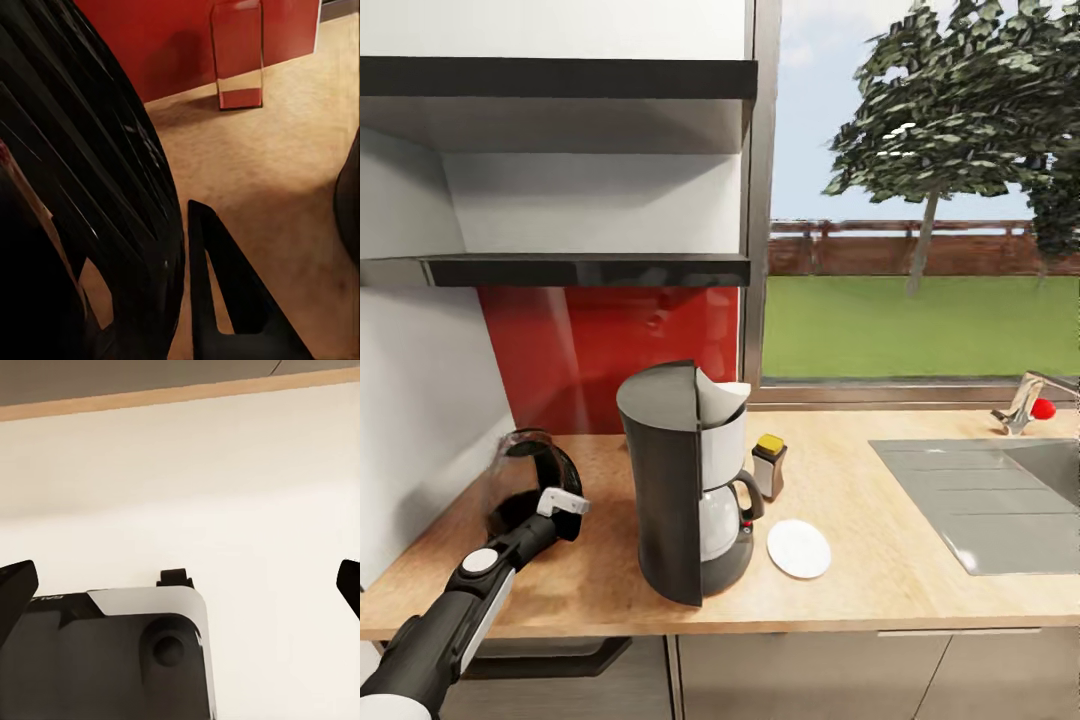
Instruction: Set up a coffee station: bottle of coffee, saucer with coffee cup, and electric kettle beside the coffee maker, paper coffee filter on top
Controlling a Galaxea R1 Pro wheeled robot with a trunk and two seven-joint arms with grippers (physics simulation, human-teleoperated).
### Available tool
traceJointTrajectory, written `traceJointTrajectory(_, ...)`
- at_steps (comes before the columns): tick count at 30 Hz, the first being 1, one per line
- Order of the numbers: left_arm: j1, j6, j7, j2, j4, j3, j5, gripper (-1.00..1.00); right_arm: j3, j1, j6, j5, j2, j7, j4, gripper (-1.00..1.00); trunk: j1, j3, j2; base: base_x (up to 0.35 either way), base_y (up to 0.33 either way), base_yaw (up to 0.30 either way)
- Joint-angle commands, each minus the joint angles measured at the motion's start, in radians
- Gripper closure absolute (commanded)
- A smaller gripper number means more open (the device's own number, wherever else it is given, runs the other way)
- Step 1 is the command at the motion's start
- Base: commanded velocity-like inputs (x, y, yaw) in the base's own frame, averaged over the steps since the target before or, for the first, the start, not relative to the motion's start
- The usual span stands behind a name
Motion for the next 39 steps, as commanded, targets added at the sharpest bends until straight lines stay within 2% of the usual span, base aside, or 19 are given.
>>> traceJointTrajectory(1,-0.001,0.004,-0.025,0.004,-0.002,0.001,-0.004,1.0,-0.007,-0.001,-0.004,0.002,0.0,-0.001,0.001,-1.0,0.001,-0.002,-0.002,0.0,0.0,-0.037)
traceJointTrajectory(2,-0.002,0.004,-0.036,0.005,-0.002,0.001,-0.005,1.0,-0.007,-0.001,-0.004,0.002,0.0,-0.001,0.001,-1.0,0.001,-0.002,-0.002,0.0,0.0,-0.03)
traceJointTrajectory(3,-0.002,0.003,-0.081,0.014,-0.002,0.001,-0.006,1.0,-0.007,-0.001,-0.004,0.002,0.0,-0.002,0.001,-1.0,0.001,-0.002,-0.002,0.0,0.0,-0.012)
traceJointTrajectory(6,-0.002,0.002,-0.123,0.033,-0.001,0.003,0.0,1.0,-0.007,-0.001,-0.004,0.002,0.0,-0.002,0.0,-1.0,0.001,-0.002,-0.002,0.0,0.0,-0.005)
traceJointTrajectory(7,-0.002,0.002,-0.127,0.037,0.0,0.005,0.001,1.0,-0.007,-0.001,-0.004,0.002,0.0,-0.002,0.0,-1.0,0.001,-0.002,-0.002,0.0,0.0,-0.002)
traceJointTrajectory(10,-0.001,0.0,-0.135,0.041,0.001,0.05,0.006,1.0,-0.007,-0.001,-0.004,0.002,0.0,-0.002,0.0,-1.0,0.001,-0.002,-0.002,0.0,0.0,0.0)
traceJointTrajectory(15,-0.001,0.004,-0.136,0.042,0.002,0.07,0.008,1.0,-0.006,-0.001,-0.004,0.002,0.0,-0.002,0.001,-1.0,0.001,-0.002,-0.002,0.0,0.0,0.0)
traceJointTrajectory(19,-0.001,0.012,-0.15,0.041,0.001,0.071,0.018,1.0,-0.006,-0.001,-0.004,0.002,0.0,-0.002,0.001,-1.0,0.001,-0.002,-0.002,0.0,0.0,0.0)
traceJointTrajectory(24,-0.002,0.018,-0.221,0.04,0.0,0.069,0.044,1.0,-0.006,-0.001,-0.004,0.002,0.001,-0.002,0.002,-1.0,0.001,-0.002,-0.002,0.0,0.0,0.0)
traceJointTrajectory(30,-0.002,0.019,-0.322,0.041,0.0,0.069,0.045,1.0,-0.006,-0.001,-0.004,0.002,0.003,-0.002,0.002,-1.0,0.001,-0.002,-0.002,0.0,0.0,0.0)
traceJointTrajectory(39,0.003,0.006,-0.403,0.043,0.001,0.071,0.043,1.0,-0.006,-0.001,-0.004,0.002,0.003,-0.002,0.002,-1.0,0.001,-0.002,-0.002,0.0,0.0,0.0)
